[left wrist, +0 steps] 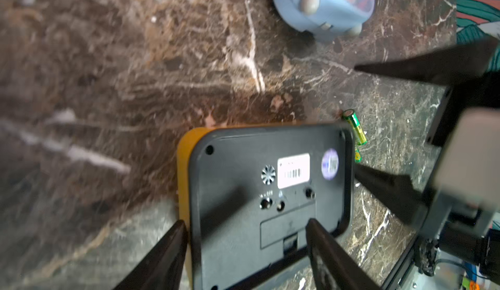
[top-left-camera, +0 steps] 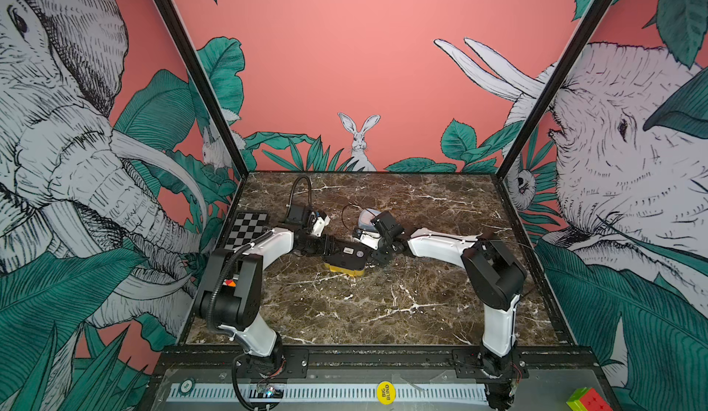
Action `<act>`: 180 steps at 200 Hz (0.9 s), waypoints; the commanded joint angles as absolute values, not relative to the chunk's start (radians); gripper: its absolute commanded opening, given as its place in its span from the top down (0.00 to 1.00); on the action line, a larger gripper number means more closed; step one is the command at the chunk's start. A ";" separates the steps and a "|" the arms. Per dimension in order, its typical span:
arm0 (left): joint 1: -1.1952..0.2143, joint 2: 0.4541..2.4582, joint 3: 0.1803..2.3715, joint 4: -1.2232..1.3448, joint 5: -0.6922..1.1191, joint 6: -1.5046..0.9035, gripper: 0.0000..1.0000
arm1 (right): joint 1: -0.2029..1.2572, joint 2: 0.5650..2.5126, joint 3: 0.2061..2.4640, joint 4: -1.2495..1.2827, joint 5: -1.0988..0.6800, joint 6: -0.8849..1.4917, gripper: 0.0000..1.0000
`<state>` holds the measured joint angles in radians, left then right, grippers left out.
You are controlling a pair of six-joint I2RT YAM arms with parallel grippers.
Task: Insert the battery into the alarm
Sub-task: Adjust the alarm at the center of the board.
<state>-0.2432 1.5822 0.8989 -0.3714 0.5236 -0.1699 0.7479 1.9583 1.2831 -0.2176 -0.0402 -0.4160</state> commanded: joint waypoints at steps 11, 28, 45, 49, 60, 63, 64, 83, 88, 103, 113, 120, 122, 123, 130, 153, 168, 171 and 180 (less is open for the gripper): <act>-0.248 1.437 0.789 -0.355 0.452 -0.261 0.29 | 0.753 1.975 1.341 -0.183 0.037 -0.365 0.12; -0.247 1.374 0.765 -0.361 0.391 -0.273 0.28 | 0.753 1.946 1.319 -0.162 0.017 -0.390 0.12; -0.243 1.349 0.800 -0.397 0.367 -0.255 0.27 | 0.753 1.889 1.228 -0.110 -0.010 -0.423 0.11; -0.242 1.349 0.814 -0.406 0.367 -0.249 0.27 | 0.754 1.873 1.215 -0.103 -0.014 -0.428 0.11; -0.239 1.364 0.859 -0.431 0.383 -0.225 0.27 | 0.754 1.835 1.181 -0.095 -0.025 -0.444 0.10; -0.239 1.370 0.874 -0.439 0.386 -0.218 0.27 | 0.753 1.824 1.172 -0.097 -0.032 -0.447 0.10; -0.239 1.373 0.878 -0.441 0.387 -0.216 0.27 | 0.753 1.821 1.169 -0.097 -0.035 -0.449 0.10; -0.233 1.452 0.987 -0.497 0.414 -0.156 0.27 | 0.763 1.759 1.103 -0.091 -0.081 -0.477 0.10; -0.232 1.481 1.016 -0.518 0.417 -0.141 0.27 | 0.770 1.745 1.089 -0.091 -0.092 -0.490 0.10; -0.229 1.571 1.111 -0.579 0.449 -0.094 0.27 | 0.800 1.720 1.061 -0.098 -0.112 -0.519 0.10; -0.229 1.628 1.163 -0.605 0.461 -0.072 0.28 | 0.821 1.715 1.051 -0.098 -0.129 -0.523 0.09; -0.228 1.661 1.192 -0.615 0.470 -0.058 0.27 | 0.834 1.718 1.051 -0.094 -0.136 -0.523 0.09; -0.228 1.669 1.199 -0.617 0.471 -0.054 0.28 | 0.839 1.720 1.051 -0.094 -0.137 -0.523 0.09; -0.228 1.674 1.202 -0.619 0.472 -0.052 0.28 | 0.840 1.722 1.051 -0.095 -0.138 -0.523 0.09; -0.228 1.700 1.226 -0.626 0.476 -0.041 0.28 | 0.853 1.733 1.057 -0.098 -0.137 -0.523 0.08; -0.229 1.782 1.283 -0.648 0.506 -0.008 0.28 | 0.886 1.785 1.089 -0.093 -0.110 -0.518 0.08; -0.229 1.824 1.301 -0.652 0.534 -0.002 0.28 | 0.894 1.826 1.120 -0.090 -0.069 -0.505 0.08; -0.229 1.831 1.303 -0.652 0.540 -0.001 0.28 | 0.894 1.831 1.123 -0.090 -0.061 -0.502 0.08; -0.229 1.846 1.301 -0.649 0.549 -0.003 0.28 | 0.894 1.852 1.143 -0.088 -0.023 -0.481 0.08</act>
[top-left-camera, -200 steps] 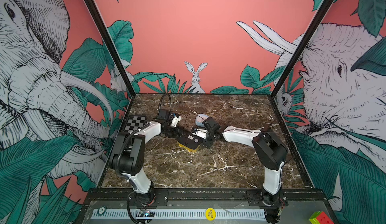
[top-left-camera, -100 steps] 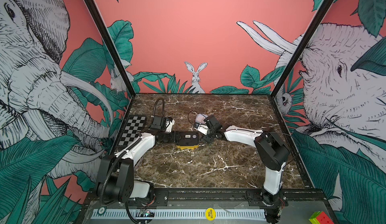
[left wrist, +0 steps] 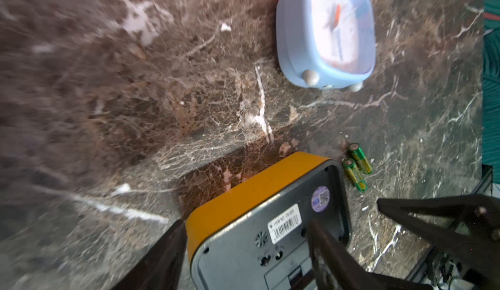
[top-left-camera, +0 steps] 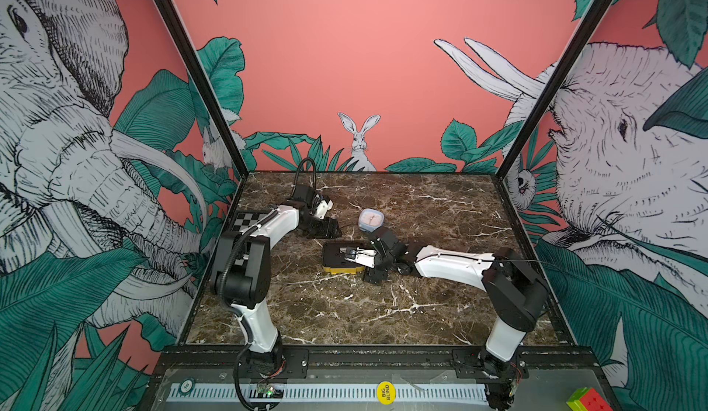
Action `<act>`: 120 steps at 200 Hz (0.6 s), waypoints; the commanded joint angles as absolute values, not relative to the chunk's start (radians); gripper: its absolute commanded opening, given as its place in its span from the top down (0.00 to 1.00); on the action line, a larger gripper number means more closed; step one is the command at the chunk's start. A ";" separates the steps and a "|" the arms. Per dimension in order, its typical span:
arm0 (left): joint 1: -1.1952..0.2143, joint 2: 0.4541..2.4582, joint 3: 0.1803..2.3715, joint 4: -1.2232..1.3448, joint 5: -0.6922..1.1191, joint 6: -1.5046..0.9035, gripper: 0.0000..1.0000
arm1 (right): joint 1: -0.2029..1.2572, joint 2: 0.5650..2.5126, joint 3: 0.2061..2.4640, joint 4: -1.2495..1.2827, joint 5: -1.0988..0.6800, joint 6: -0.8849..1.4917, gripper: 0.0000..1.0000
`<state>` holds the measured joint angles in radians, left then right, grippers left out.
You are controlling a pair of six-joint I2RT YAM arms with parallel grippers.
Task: Insert the battery into the alarm
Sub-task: Adjust the alarm at the center of the board.
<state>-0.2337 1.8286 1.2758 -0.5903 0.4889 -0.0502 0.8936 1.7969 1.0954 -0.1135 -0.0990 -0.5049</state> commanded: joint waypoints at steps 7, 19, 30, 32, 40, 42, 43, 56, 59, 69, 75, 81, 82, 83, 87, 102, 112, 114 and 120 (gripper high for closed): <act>-0.229 1.851 1.296 -0.646 0.556 -0.003 0.28 | 0.891 1.865 1.154 -0.087 -0.006 -0.469 0.08; -0.229 1.847 1.275 -0.630 0.572 -0.004 0.28 | 0.888 1.877 1.165 -0.079 0.025 -0.451 0.08; -0.228 1.835 1.248 -0.615 0.582 -0.010 0.28 | 0.879 1.882 1.175 -0.077 0.037 -0.440 0.07; -0.228 1.832 1.243 -0.613 0.583 -0.011 0.28 | 0.880 1.883 1.176 -0.077 0.043 -0.438 0.07; -0.228 1.819 1.226 -0.607 0.591 -0.015 0.28 | 0.875 1.885 1.186 -0.079 0.067 -0.432 0.07; -0.229 1.816 1.222 -0.605 0.593 -0.016 0.28 | 0.872 1.886 1.188 -0.081 0.071 -0.430 0.07; -0.229 1.815 1.219 -0.604 0.593 -0.016 0.28 | 0.872 1.886 1.189 -0.081 0.072 -0.429 0.07; -0.228 1.789 1.182 -0.586 0.594 -0.028 0.28 | 0.856 1.886 1.201 -0.087 0.081 -0.407 0.07; -0.229 1.783 1.175 -0.583 0.594 -0.030 0.28 | 0.851 1.887 1.204 -0.088 0.078 -0.402 0.07; -0.229 1.764 1.149 -0.571 0.593 -0.040 0.28 | 0.838 1.891 1.217 -0.094 0.074 -0.383 0.07; -0.228 1.753 1.132 -0.562 0.622 -0.047 0.28 | 0.832 1.896 1.228 -0.102 0.074 -0.373 0.07; -0.229 1.742 1.113 -0.552 0.629 -0.054 0.28 | 0.826 1.903 1.244 -0.117 0.076 -0.368 0.07; -0.229 1.740 1.110 -0.550 0.630 -0.056 0.28 | 0.826 1.904 1.247 -0.119 0.076 -0.367 0.07; -0.229 1.737 1.107 -0.548 0.630 -0.058 0.28 | 0.826 1.905 1.249 -0.121 0.076 -0.367 0.07; -0.229 1.728 1.092 -0.539 0.631 -0.064 0.28 | 0.823 1.911 1.261 -0.132 0.080 -0.363 0.07; -0.229 1.696 1.037 -0.495 0.641 -0.101 0.28 | 0.814 1.938 1.304 -0.178 0.085 -0.354 0.07; -0.228 1.672 1.006 -0.465 0.648 -0.127 0.28 | 0.809 1.956 1.350 -0.199 0.090 -0.347 0.07; -0.228 1.669 0.999 -0.460 0.651 -0.132 0.28 | 0.809 1.959 1.355 -0.202 0.089 -0.345 0.07; -0.229 1.655 0.980 -0.444 0.655 -0.148 0.28 | 0.806 1.966 1.369 -0.213 0.089 -0.340 0.07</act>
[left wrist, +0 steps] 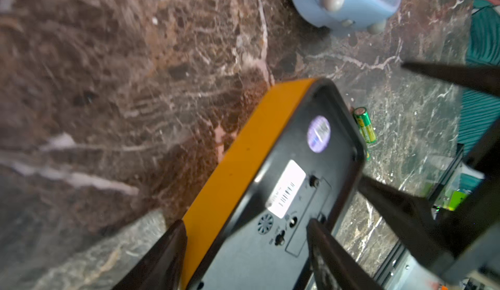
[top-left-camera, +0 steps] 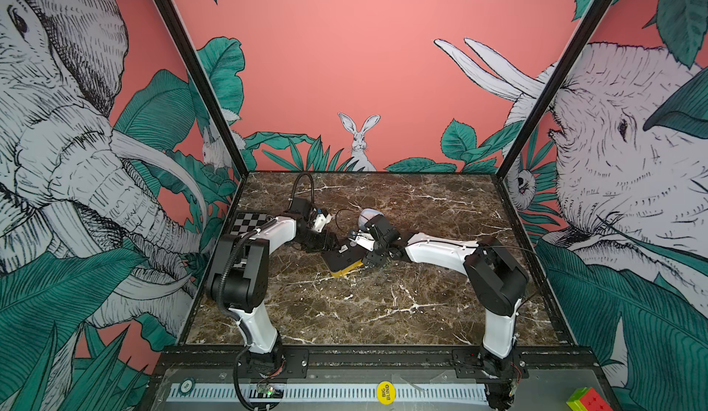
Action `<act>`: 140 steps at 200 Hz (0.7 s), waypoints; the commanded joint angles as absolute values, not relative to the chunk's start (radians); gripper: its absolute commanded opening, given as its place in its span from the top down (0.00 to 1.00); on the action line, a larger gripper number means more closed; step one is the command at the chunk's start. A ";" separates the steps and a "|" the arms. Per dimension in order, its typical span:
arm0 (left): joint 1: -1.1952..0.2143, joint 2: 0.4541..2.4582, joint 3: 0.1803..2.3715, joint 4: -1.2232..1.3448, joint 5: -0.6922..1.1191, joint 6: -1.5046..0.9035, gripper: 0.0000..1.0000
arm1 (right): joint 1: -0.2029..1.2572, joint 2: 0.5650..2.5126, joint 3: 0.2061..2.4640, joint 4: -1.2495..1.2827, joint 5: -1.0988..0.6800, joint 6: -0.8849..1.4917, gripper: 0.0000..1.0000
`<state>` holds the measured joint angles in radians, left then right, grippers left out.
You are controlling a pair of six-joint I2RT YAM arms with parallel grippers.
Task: Insert the battery into the alarm
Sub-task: Adjust the alarm at the center of the board.
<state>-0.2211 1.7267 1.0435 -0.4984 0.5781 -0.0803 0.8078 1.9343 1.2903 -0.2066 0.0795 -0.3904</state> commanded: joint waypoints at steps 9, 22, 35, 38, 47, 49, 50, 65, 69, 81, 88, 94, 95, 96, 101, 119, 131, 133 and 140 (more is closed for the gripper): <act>-0.229 1.638 0.950 -0.420 0.662 -0.173 0.28 | 0.803 1.980 1.392 -0.225 0.095 -0.327 0.07; -0.229 1.609 0.910 -0.383 0.673 -0.205 0.28 | 0.795 1.996 1.422 -0.246 0.098 -0.311 0.07; -0.230 1.585 0.874 -0.355 0.676 -0.233 0.28 | 0.787 2.005 1.442 -0.260 0.091 -0.293 0.07; -0.230 1.579 0.865 -0.349 0.677 -0.240 0.29 | 0.786 2.005 1.447 -0.263 0.088 -0.289 0.07; -0.232 1.564 0.841 -0.330 0.685 -0.261 0.28 | 0.782 2.006 1.456 -0.263 0.078 -0.276 0.07; -0.232 1.560 0.836 -0.326 0.687 -0.266 0.29 | 0.781 2.007 1.459 -0.263 0.073 -0.272 0.07; -0.232 1.558 0.833 -0.324 0.687 -0.269 0.29 | 0.779 2.007 1.460 -0.263 0.071 -0.270 0.07; -0.237 1.530 0.794 -0.285 0.690 -0.306 0.29 | 0.778 2.014 1.483 -0.273 0.048 -0.248 0.07; -0.239 1.523 0.785 -0.274 0.690 -0.318 0.29 | 0.778 2.016 1.491 -0.277 0.044 -0.243 0.07; -0.244 1.507 0.757 -0.238 0.696 -0.357 0.29 | 0.778 2.030 1.515 -0.295 0.026 -0.234 0.07; -0.250 1.502 0.745 -0.216 0.699 -0.375 0.29 | 0.778 2.038 1.529 -0.306 0.013 -0.228 0.07; -0.257 1.499 0.740 -0.206 0.700 -0.389 0.29 | 0.778 2.046 1.540 -0.316 0.002 -0.224 0.07; -0.258 1.499 0.740 -0.202 0.700 -0.390 0.28 | 0.778 2.047 1.542 -0.317 0.001 -0.222 0.07; -0.260 1.499 0.739 -0.201 0.700 -0.393 0.28 | 0.778 2.048 1.544 -0.318 0.000 -0.222 0.07; -0.266 1.499 0.737 -0.193 0.699 -0.404 0.28 | 0.778 2.053 1.552 -0.326 -0.003 -0.220 0.07; -0.293 1.499 0.732 -0.170 0.693 -0.434 0.29 | 0.776 2.068 1.579 -0.353 -0.014 -0.204 0.07; -0.303 1.498 0.730 -0.166 0.683 -0.449 0.29 | 0.772 2.067 1.595 -0.370 -0.011 -0.189 0.08; -0.305 1.497 0.729 -0.166 0.681 -0.449 0.29 | 0.770 2.065 1.595 -0.373 -0.012 -0.187 0.07; -0.306 1.496 0.725 -0.166 0.676 -0.456 0.29 | 0.765 2.055 1.595 -0.378 -0.013 -0.178 0.07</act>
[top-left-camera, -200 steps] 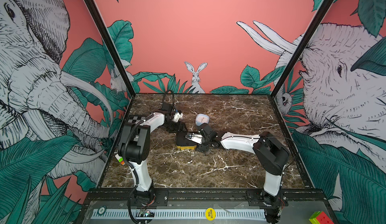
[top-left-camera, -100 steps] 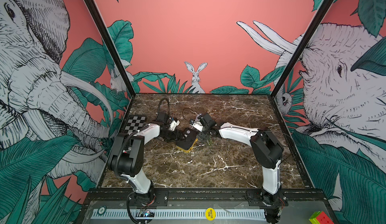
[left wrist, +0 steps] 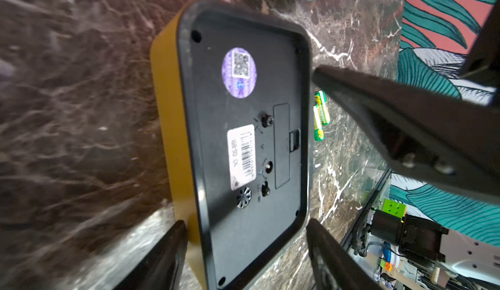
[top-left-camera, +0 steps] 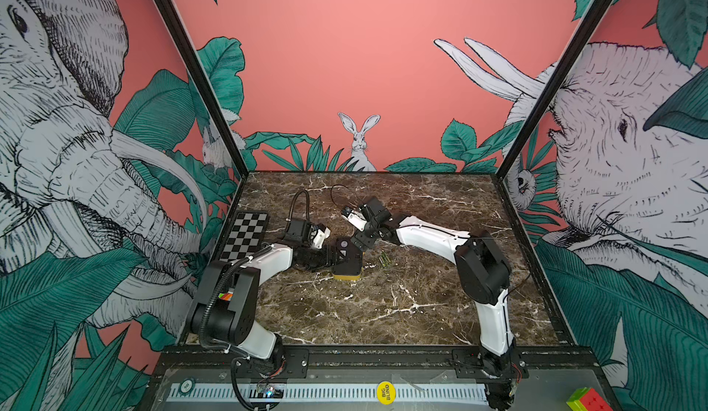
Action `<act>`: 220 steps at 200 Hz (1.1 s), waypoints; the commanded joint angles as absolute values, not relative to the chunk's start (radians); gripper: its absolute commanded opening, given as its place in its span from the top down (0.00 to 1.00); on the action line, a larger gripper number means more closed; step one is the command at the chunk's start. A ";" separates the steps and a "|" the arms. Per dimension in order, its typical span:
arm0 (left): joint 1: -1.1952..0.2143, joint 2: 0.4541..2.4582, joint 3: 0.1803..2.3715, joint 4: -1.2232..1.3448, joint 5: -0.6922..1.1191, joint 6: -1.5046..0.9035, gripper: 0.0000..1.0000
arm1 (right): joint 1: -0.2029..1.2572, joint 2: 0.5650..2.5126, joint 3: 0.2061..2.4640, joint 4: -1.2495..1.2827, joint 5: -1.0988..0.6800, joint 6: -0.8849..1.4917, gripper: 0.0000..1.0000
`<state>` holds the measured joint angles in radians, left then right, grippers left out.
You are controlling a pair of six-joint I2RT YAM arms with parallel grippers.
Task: Insert the battery into the alarm
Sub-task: Adjust the alarm at the center of the board.
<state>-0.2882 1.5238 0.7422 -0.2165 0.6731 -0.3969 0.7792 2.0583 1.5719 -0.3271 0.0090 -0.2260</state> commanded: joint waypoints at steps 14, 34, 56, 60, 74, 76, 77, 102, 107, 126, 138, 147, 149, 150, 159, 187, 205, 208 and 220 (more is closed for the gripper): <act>-0.308 1.488 0.711 -0.159 0.672 -0.469 0.29 | 0.754 2.019 1.574 -0.372 -0.019 -0.158 0.08; -0.310 1.474 0.687 -0.160 0.661 -0.474 0.29 | 0.741 1.963 1.536 -0.376 0.002 -0.142 0.08; -0.311 1.466 0.669 -0.162 0.655 -0.472 0.29 | 0.729 1.923 1.484 -0.387 0.036 -0.125 0.08; -0.311 1.466 0.669 -0.164 0.656 -0.472 0.29 | 0.727 1.918 1.476 -0.389 0.044 -0.123 0.08; -0.314 1.465 0.666 -0.167 0.656 -0.469 0.29 | 0.726 1.919 1.459 -0.408 0.075 -0.118 0.08; -0.314 1.465 0.666 -0.168 0.654 -0.469 0.29 | 0.726 1.920 1.458 -0.410 0.077 -0.117 0.08; -0.315 1.465 0.666 -0.169 0.653 -0.469 0.29 | 0.726 1.920 1.457 -0.412 0.079 -0.115 0.08; -0.331 1.468 0.669 -0.175 0.646 -0.465 0.29 | 0.726 1.960 1.469 -0.447 0.088 -0.099 0.08; -0.335 1.469 0.670 -0.175 0.646 -0.466 0.29 | 0.726 1.971 1.479 -0.456 0.090 -0.093 0.08; -0.354 1.473 0.676 -0.170 0.642 -0.469 0.30 | 0.727 2.011 1.511 -0.486 0.088 -0.080 0.08; -0.363 1.478 0.681 -0.166 0.639 -0.473 0.29 | 0.726 2.032 1.526 -0.494 0.071 -0.075 0.08; -0.370 1.484 0.686 -0.166 0.640 -0.474 0.29 | 0.726 2.043 1.539 -0.500 0.053 -0.074 0.08; -0.371 1.486 0.688 -0.166 0.640 -0.474 0.30 | 0.727 2.045 1.542 -0.500 0.050 -0.072 0.08; -0.372 1.487 0.688 -0.166 0.641 -0.475 0.30 | 0.727 2.047 1.543 -0.500 0.049 -0.073 0.08; -0.379 1.492 0.694 -0.164 0.639 -0.477 0.29 | 0.728 2.056 1.555 -0.504 0.034 -0.074 0.08; -0.395 1.509 0.710 -0.160 0.640 -0.480 0.29 | 0.731 2.069 1.578 -0.503 -0.005 -0.078 0.08; -0.396 1.503 0.718 -0.176 0.630 -0.477 0.29 | 0.729 2.066 1.585 -0.514 0.006 -0.076 0.08; -0.396 1.500 0.721 -0.183 0.626 -0.473 0.29 | 0.729 2.063 1.586 -0.521 0.015 -0.074 0.08; -0.396 1.473 0.734 -0.222 0.576 -0.454 0.30 | 0.717 2.047 1.593 -0.557 0.033 -0.053 0.08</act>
<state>-0.3912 1.5070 0.6949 -0.1791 0.6312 -0.4713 0.7246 2.0647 1.5669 -0.5041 0.0227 -0.0864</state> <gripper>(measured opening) 0.706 0.917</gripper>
